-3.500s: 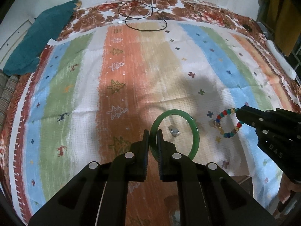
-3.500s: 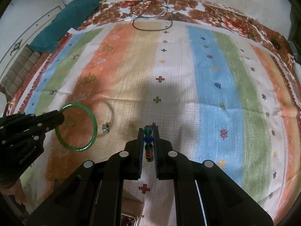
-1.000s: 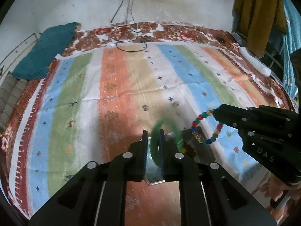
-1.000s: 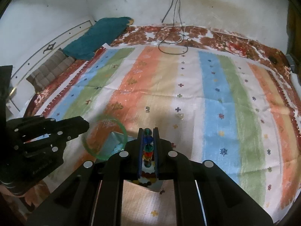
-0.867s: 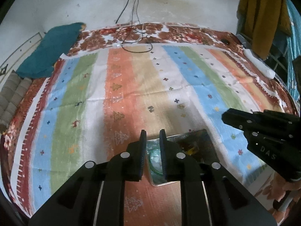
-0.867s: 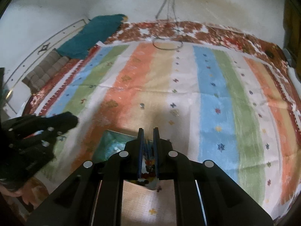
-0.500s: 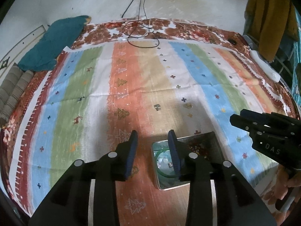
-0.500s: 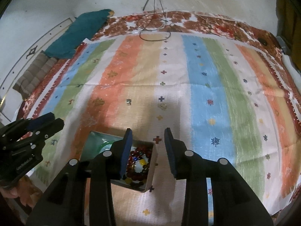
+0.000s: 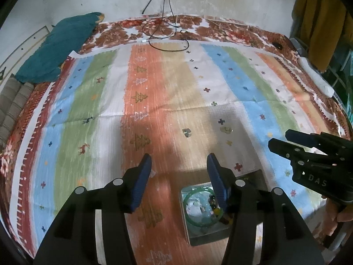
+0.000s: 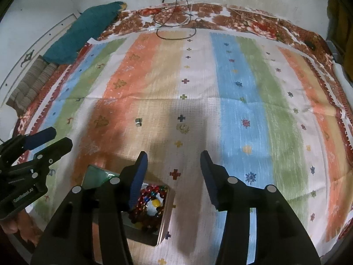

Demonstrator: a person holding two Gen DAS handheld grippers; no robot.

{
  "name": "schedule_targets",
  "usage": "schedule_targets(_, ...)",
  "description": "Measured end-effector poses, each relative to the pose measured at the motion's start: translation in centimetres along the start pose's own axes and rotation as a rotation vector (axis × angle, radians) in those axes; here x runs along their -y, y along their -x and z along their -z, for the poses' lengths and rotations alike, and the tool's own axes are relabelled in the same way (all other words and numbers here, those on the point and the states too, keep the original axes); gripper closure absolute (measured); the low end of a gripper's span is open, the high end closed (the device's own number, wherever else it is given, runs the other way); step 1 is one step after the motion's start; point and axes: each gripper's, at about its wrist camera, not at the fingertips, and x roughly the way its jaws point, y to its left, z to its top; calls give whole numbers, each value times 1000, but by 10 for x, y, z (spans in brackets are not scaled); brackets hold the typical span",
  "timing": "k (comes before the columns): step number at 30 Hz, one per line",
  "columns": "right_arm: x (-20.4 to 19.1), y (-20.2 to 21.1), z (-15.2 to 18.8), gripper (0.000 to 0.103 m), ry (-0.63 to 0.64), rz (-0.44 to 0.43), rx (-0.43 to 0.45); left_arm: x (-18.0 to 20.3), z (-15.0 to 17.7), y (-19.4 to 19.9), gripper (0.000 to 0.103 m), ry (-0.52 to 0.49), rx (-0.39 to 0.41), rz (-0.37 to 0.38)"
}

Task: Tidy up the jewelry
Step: 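Move both tools back over the small ring and charm on the cloth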

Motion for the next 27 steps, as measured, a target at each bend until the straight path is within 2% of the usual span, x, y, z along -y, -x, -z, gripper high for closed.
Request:
schedule_targets(12, 10, -40, -19, 50, -12, 10, -64, -3, -22, -43, 49, -8, -67, -9)
schedule_targets(27, 16, -82, -35, 50, -27, 7, -123, -3, -41, -89, 48, -12, -116, 18)
